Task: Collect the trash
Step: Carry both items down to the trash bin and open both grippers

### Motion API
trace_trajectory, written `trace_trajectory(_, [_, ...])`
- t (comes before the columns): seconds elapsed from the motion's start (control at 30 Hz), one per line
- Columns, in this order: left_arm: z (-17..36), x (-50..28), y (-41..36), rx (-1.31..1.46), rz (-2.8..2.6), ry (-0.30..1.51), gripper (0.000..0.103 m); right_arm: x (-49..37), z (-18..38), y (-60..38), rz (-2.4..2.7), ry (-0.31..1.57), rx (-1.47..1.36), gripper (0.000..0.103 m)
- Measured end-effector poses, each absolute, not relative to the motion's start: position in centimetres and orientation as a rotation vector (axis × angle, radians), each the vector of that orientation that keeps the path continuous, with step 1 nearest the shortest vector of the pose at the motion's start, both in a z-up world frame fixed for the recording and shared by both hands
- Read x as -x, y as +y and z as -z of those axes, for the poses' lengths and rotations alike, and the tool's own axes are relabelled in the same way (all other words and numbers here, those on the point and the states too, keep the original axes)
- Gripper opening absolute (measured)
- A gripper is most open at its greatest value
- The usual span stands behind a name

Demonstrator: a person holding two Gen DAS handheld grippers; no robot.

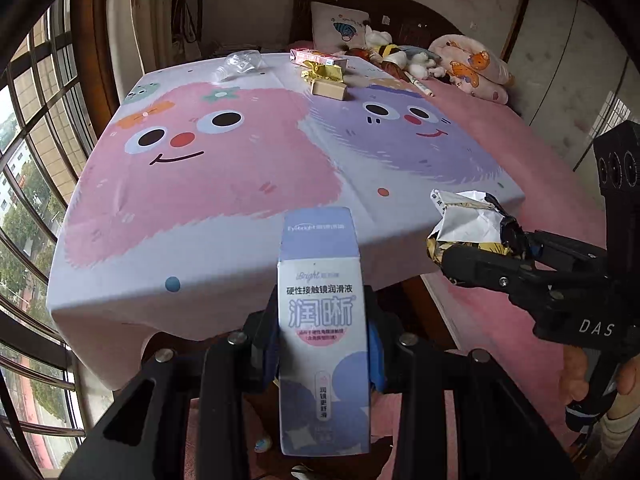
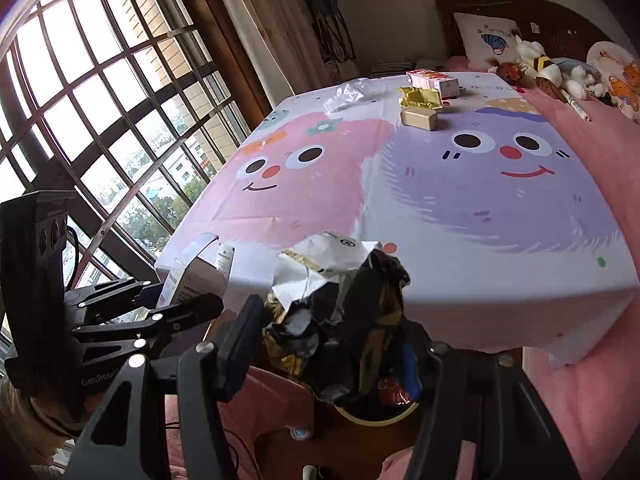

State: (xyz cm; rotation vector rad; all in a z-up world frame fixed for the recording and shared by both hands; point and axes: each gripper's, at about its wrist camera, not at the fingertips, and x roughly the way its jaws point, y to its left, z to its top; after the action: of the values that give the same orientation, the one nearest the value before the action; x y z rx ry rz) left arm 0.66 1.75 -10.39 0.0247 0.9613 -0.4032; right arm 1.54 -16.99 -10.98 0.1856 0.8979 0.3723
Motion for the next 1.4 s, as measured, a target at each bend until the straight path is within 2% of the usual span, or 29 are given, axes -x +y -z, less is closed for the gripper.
trace_trajectory(0.3, [17.9,1.2,-0.2,-0.089,0.402,0.999,0.034,0.3,19.9,-16.8,-0.253,0.99,-0.171,0.059])
trace_trajectory(0.77, [28.7,-1.4,-0.7,-0.031,0.327,1.126,0.034,-1.1,30.8,-18.3,-0.127,1.063,-0.317,0.059])
trace_trajectory(1.03, [35.2,-3.3,-1.5,-0.075,0.292,1.209,0.034,-2.4,37.6,-19.9,-0.039,1.177,-0.423,0.06])
trace_trajectory(1.4, [39.1,-5.0,-2.4,-0.06,0.33,1.297,0.034,-4.1,41.4,-19.3,-0.023,1.282,-0.47,0.061])
